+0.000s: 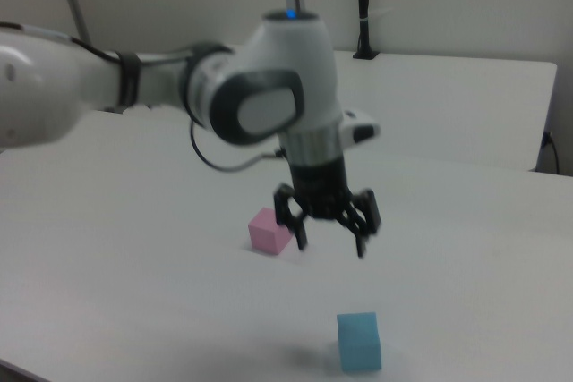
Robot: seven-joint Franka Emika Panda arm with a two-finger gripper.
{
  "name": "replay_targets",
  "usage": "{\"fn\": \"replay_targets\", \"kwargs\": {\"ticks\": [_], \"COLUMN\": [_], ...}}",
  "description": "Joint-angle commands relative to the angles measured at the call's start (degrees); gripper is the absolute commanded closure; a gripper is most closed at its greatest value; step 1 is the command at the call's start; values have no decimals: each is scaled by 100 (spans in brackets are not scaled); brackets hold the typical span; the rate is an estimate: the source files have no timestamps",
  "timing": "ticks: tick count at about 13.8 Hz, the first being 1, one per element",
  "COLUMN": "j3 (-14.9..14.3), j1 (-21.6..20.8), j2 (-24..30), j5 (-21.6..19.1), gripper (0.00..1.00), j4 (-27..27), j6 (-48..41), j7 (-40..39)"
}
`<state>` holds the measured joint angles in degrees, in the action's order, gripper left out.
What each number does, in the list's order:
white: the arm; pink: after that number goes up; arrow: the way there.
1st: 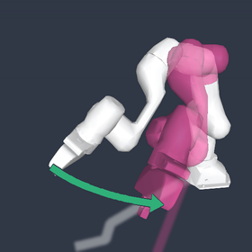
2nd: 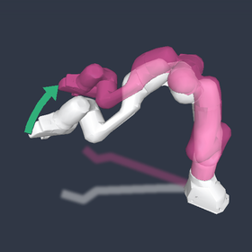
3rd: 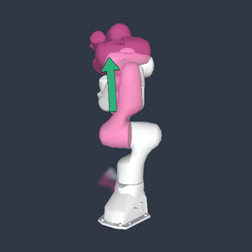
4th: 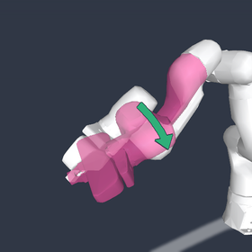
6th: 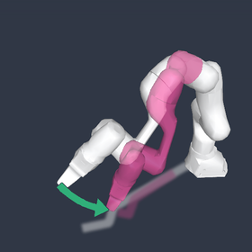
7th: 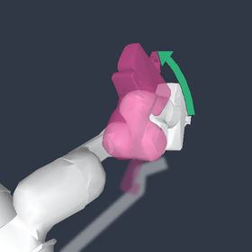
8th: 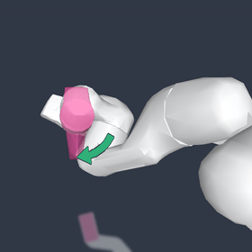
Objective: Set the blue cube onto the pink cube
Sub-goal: 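Lower the gripper around the light-blue cube and close it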
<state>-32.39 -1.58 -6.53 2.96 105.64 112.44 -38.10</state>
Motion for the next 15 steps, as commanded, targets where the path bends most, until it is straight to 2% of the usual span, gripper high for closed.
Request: {"fn": "replay_targets", "kwargs": {"ticks": [1, 5, 10, 11, 12, 14, 15], "j3": [-408, -399, -391, -382, -390, -382, -382], "j1": [-176, -176, -159, -141, -141, -132, -132], "j2": [-252, -568, -990, -1026, -1026, -1017, -1009], "j5": [109, 284, 302, 302, 302, 302, 302], "gripper": [0, 0, 0, 10, 24, 68, 84], "j4": [334, 817, 915, 915, 915, 915, 923], "j6": [515, 1217, 1675, 1702, 1694, 1624, 1536], "j7": [-1047, -1419, -1428, -1428, -1428, -1454, -1454]}}
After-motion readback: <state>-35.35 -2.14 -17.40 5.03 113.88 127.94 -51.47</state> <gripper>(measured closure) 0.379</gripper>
